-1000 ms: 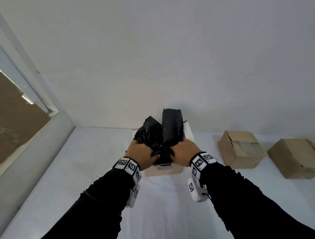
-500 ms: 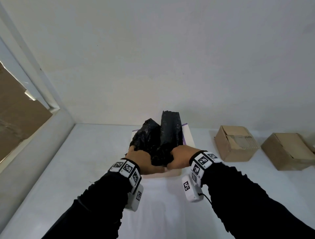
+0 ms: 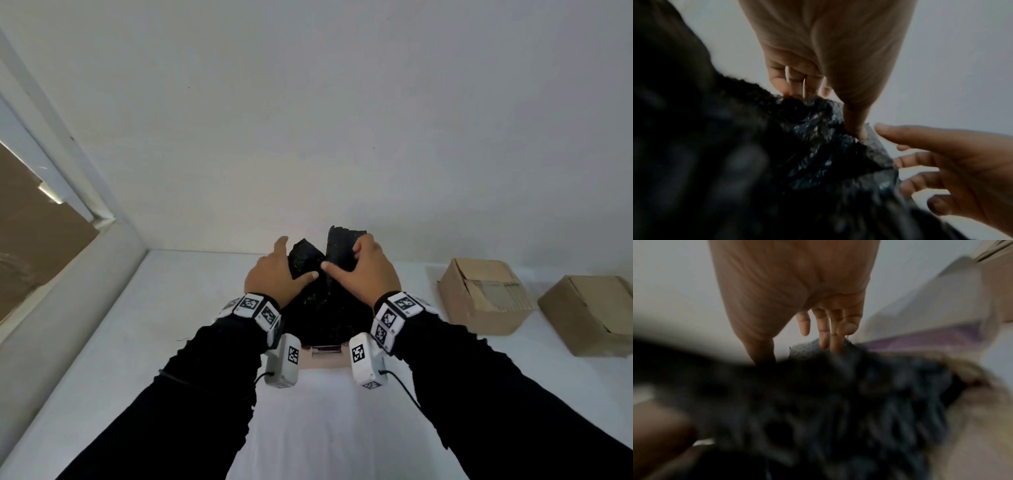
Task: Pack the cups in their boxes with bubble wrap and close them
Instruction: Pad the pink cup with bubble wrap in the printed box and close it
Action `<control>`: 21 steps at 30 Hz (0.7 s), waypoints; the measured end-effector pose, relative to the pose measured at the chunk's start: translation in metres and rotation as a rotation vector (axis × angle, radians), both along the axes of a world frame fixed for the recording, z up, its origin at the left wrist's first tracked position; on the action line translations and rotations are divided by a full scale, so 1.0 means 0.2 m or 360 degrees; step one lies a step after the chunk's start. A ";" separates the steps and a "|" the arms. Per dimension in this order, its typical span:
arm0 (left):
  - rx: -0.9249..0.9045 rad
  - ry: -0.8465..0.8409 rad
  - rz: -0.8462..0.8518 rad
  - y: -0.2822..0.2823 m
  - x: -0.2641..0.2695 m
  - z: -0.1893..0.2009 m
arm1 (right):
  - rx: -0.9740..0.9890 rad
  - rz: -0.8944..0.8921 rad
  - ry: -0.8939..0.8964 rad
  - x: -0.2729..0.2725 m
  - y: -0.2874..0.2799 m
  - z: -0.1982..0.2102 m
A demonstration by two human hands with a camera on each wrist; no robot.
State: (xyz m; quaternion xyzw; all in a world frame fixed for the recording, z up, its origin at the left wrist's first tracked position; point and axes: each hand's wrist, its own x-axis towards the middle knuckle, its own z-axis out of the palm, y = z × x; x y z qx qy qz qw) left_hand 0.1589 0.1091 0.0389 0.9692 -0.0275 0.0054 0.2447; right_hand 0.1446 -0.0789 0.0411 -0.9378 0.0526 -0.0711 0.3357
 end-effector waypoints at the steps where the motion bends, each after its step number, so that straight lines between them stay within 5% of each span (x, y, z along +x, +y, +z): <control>1: 0.0052 0.0021 0.0003 -0.02 0.01 -0.03 | -0.0021 0.0055 -0.0002 0.01 0.02 -0.03; 12: -0.0384 -0.0413 0.0399 0.08 -0.07 -0.10 | -0.0041 0.0042 -0.0434 -0.03 -0.05 -0.17; 16: 0.0284 -0.0894 -0.0225 0.06 -0.05 -0.12 | -0.0500 0.0280 -0.0484 -0.03 -0.01 -0.20; 18: 0.0569 -0.0856 -0.0505 0.03 -0.03 -0.15 | -0.0685 0.0396 -0.0340 -0.01 -0.01 -0.20; 21: 0.0920 -0.0461 -0.0537 0.00 -0.03 -0.19 | -0.0895 0.0493 -0.0057 0.03 -0.01 -0.20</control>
